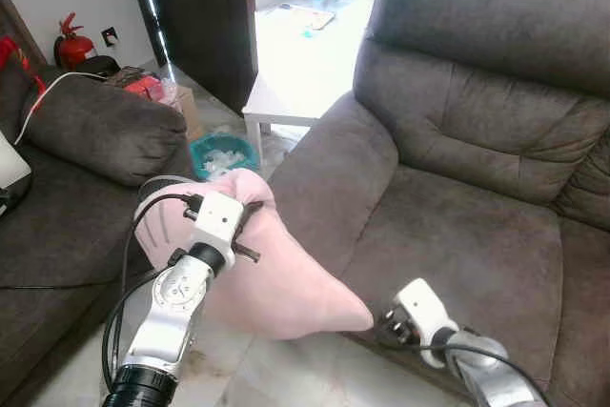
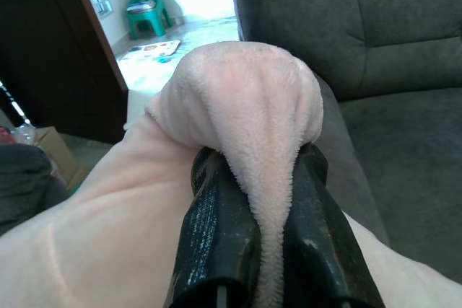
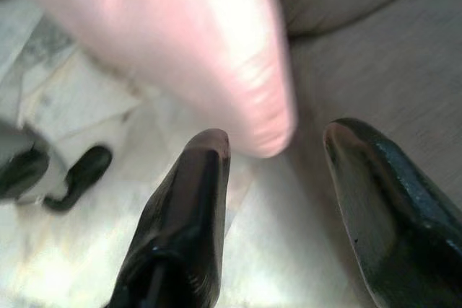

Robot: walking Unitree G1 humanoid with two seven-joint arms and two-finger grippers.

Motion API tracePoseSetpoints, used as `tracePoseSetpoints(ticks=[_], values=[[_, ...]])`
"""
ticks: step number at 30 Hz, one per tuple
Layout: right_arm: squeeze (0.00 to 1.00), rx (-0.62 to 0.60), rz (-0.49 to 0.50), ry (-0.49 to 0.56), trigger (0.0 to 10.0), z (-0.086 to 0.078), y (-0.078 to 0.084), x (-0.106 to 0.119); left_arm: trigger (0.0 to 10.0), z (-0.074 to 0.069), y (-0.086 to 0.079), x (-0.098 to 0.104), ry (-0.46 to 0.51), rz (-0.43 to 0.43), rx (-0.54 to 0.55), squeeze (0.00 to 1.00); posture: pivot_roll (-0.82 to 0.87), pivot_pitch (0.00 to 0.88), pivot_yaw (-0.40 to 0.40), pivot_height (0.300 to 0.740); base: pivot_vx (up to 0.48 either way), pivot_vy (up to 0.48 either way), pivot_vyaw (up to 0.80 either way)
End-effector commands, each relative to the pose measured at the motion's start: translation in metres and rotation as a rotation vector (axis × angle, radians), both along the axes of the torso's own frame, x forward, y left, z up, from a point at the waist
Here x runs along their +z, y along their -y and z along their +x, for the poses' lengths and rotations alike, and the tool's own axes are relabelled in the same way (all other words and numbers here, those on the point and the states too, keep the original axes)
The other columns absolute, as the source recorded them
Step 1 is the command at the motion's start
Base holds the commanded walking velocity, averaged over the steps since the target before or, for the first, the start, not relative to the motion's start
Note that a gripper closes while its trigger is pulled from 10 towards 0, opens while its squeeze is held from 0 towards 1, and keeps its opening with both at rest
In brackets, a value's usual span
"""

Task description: Move the pillow to the sofa from floor

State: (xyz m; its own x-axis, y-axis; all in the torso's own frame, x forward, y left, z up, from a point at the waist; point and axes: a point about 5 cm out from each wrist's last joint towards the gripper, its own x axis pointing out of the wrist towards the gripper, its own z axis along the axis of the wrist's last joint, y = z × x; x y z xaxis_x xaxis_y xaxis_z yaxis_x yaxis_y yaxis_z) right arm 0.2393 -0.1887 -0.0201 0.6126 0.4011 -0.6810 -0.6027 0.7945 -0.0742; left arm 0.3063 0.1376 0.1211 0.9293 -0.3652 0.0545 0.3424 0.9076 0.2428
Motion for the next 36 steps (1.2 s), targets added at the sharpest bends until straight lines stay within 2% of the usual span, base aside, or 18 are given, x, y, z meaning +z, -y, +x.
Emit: tracePoseSetpoints(ticks=[1, 6, 7, 8, 9, 10, 13, 16, 17, 19, 27, 28, 36], values=[[1.0, 0.006, 0.002, -0.052, 10.0, -0.008, -0.001, -0.007, 10.0, 0.005, 0.01, 0.033, 0.133, -0.029, -0.051, 0.0, 0.11, 0.0, -0.015, 0.74, 0.0, 0.0, 0.0], [1.0, 0.028, 0.008, -0.074, 10.0, -0.011, -0.006, -0.011, 10.0, 0.005, 0.01, 0.034, 0.13, -0.03, -0.059, 0.0, 0.11, 0.0, -0.014, 0.74, 0.0, 0.0, 0.0], [0.93, 0.028, -0.002, -0.077, 10.0, -0.011, -0.006, -0.012, 10.0, 0.005, 0.011, 0.034, 0.128, -0.03, -0.064, 0.0, 0.11, 0.0, -0.015, 0.74, 0.0, 0.0, 0.0], [0.93, 0.026, -0.01, -0.079, 10.0, -0.011, -0.005, -0.013, 10.0, 0.005, 0.012, 0.034, 0.127, -0.031, -0.066, 0.0, 0.11, 0.0, -0.016, 0.74, 0.0, 0.0, 0.0], [0.05, 0.023, -0.024, -0.076, 10.0, -0.011, -0.005, -0.014, 10.0, 0.005, 0.012, 0.033, 0.125, -0.031, -0.07, 0.0, 0.11, 0.0, -0.016, 0.74, 0.0, 0.0, 0.0], [0.0, 0.004, -0.044, -0.064, 10.0, -0.009, -0.004, -0.015, 10.0, 0.005, 0.014, 0.033, 0.122, -0.033, -0.076, 0.0, 0.11, 0.0, -0.016, 0.74, 0.0, 0.0, 0.0], [0.0, -0.053, -0.022, -0.047, 10.0, -0.006, -0.003, -0.014, 10.0, 0.004, 0.017, 0.033, 0.121, -0.037, -0.088, 0.0, 0.11, 0.0, -0.017, 0.74, 0.0, 0.0, 0.0], [0.02, -0.049, -0.023, -0.051, 10.0, -0.006, -0.003, -0.014, 10.0, 0.004, 0.018, 0.033, 0.118, -0.037, -0.092, 0.0, 0.11, 0.0, -0.017, 0.74, 0.0, 0.0, 0.0], [1.0, -0.044, -0.025, -0.054, 10.0, -0.007, -0.004, -0.015, 10.0, 0.004, 0.018, 0.032, 0.116, -0.038, -0.094, 0.0, 0.11, 0.0, -0.017, 0.74, 0.0, 0.0, 0.0], [0.94, -0.042, -0.03, -0.057, 10.0, -0.008, -0.005, -0.016, 10.0, 0.004, 0.019, 0.032, 0.115, -0.039, -0.098, 0.0, 0.11, 0.0, -0.016, 0.74, 0.0, 0.0, 0.0], [0.89, 0.001, -0.003, -0.103, 10.0, -0.015, -0.013, -0.023, 10.0, 0.004, 0.019, 0.033, 0.114, -0.038, -0.099, 0.0, 0.11, 0.0, -0.019, 0.74, 0.0, 0.0, 0.0], [0.0, -0.016, -0.007, -0.102, 10.0, -0.015, -0.014, -0.024, 10.0, 0.003, 0.02, 0.033, 0.114, -0.037, -0.104, 0.0, 0.12, 0.0, -0.022, 0.74, 0.0, 0.0, 0.0], [0.0, -0.081, -0.008, -0.084, 10.0, -0.01, -0.014, -0.024, 10.0, 0.003, 0.025, 0.035, 0.115, -0.044, -0.127, 0.0, 0.13, 0.0, -0.026, 0.74, 0.0, 0.0, 0.0]])
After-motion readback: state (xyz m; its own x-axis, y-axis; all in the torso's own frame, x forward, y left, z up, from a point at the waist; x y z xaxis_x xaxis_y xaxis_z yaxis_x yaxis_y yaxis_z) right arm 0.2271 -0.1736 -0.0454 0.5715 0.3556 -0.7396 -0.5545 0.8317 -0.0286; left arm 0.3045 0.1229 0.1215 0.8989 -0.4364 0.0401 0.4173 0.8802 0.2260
